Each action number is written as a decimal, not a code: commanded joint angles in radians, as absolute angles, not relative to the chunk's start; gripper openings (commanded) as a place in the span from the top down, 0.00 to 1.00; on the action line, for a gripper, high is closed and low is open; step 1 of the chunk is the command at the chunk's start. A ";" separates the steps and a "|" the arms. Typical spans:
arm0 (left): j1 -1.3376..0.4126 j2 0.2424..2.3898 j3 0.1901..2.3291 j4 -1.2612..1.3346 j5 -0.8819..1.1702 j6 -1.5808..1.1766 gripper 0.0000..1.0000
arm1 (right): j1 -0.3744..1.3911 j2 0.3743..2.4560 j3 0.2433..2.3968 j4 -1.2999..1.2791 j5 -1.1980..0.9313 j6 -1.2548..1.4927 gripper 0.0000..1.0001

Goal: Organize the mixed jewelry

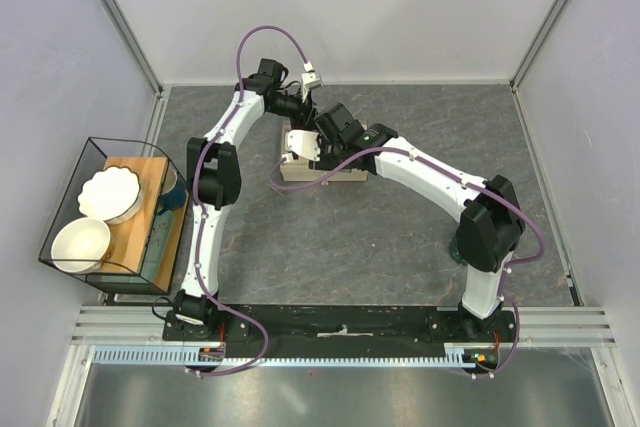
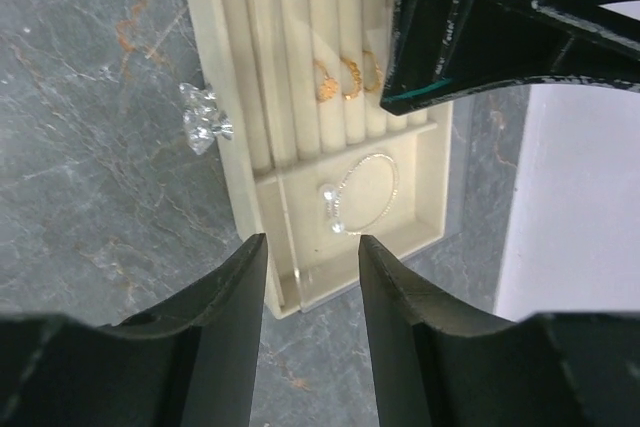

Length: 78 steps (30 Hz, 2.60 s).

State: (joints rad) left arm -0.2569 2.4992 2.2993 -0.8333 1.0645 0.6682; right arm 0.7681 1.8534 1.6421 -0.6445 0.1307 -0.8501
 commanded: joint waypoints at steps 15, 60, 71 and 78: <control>-0.270 2.457 2.286 -0.838 1.034 0.669 0.14 | 0.779 1.799 1.540 -0.706 -0.032 -0.752 0.56; -0.270 2.445 2.261 -0.833 1.052 0.681 0.14 | 0.724 1.988 1.644 -0.566 0.129 -0.778 0.63; -0.268 2.436 2.253 -0.834 1.035 0.684 0.14 | 0.716 1.959 1.626 -0.574 0.100 -0.770 0.53; -0.268 2.415 2.252 -0.796 1.026 0.658 0.14 | 0.719 1.907 1.605 -0.606 0.057 -0.738 0.46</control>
State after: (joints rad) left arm -0.2588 2.4817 2.2669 -0.7959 1.0489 0.6659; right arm 0.7395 1.9781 1.5940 -0.6331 0.0513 -0.7544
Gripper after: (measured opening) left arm 0.864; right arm 0.537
